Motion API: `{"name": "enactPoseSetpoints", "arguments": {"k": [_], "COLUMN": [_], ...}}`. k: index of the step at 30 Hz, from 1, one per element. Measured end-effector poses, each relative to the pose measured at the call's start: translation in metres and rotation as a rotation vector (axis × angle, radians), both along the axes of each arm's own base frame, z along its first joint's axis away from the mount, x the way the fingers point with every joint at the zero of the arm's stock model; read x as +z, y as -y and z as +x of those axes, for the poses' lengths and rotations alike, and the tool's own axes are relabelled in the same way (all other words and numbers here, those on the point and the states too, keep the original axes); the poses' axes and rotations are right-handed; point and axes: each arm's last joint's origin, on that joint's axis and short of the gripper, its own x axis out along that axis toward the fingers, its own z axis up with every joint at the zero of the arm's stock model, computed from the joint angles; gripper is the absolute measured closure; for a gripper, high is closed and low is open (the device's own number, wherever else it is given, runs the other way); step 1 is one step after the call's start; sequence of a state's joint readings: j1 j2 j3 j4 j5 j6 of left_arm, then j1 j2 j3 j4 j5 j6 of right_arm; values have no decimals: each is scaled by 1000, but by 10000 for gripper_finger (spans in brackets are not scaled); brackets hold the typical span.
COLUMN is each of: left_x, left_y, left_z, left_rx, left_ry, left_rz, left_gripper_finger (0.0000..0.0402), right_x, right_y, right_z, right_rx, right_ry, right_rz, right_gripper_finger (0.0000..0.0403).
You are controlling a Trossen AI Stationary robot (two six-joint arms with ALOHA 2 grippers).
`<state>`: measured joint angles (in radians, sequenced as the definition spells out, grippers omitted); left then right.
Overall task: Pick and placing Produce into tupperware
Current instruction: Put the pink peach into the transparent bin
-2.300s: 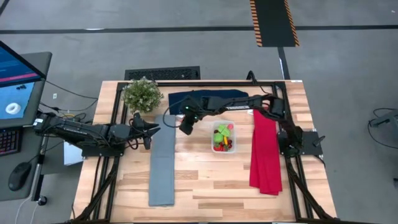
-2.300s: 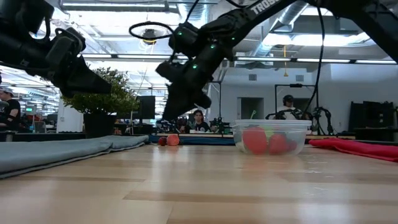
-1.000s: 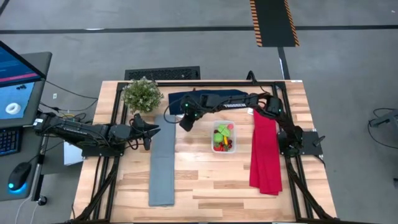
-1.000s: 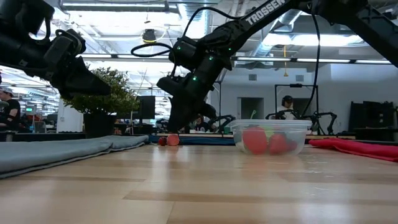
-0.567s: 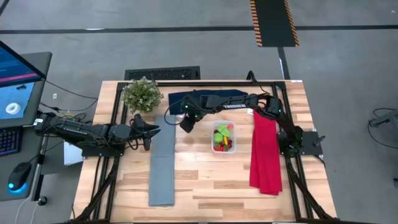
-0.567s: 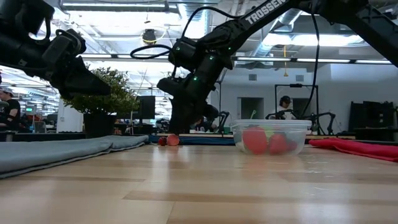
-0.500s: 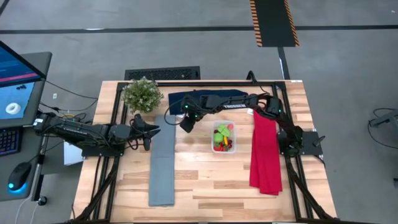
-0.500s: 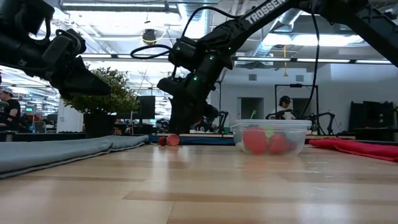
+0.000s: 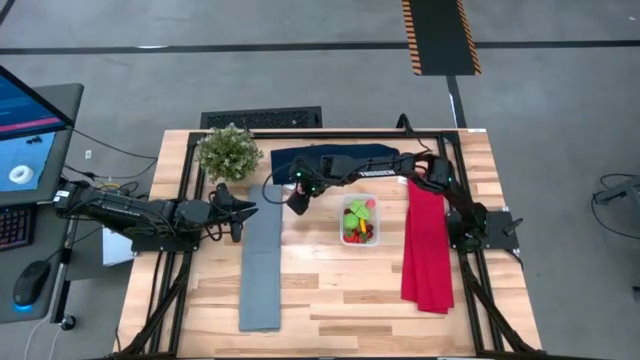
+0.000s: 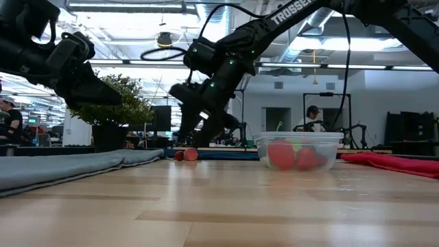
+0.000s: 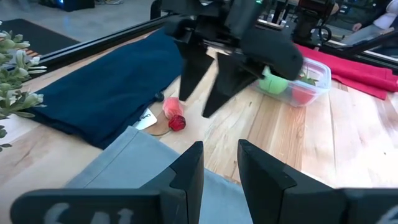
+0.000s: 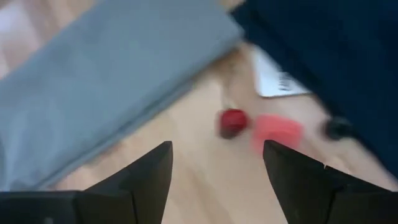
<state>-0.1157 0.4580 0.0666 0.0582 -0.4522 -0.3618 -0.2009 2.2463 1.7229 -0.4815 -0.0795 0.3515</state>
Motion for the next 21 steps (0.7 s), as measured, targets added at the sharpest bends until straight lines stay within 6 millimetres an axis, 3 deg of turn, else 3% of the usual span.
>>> {"name": "enactPoseSetpoints", "arguments": {"k": [7, 14, 21], "left_x": [0, 0, 0], "left_y": [0, 0, 0], "left_z": [0, 0, 0], "left_rx": [-1, -1, -1], "left_ry": [0, 0, 0], "left_rz": [0, 0, -1], "left_gripper_finger": [314, 314, 314], "right_x": [0, 4, 3], "right_y": [-15, -43, -31], "right_z": [3, 11, 7], "right_rx": [-47, -74, -240], "right_ry": [-7, 33, 15], "right_rz": [-58, -208, -216], "right_gripper_finger": [127, 127, 127]}}
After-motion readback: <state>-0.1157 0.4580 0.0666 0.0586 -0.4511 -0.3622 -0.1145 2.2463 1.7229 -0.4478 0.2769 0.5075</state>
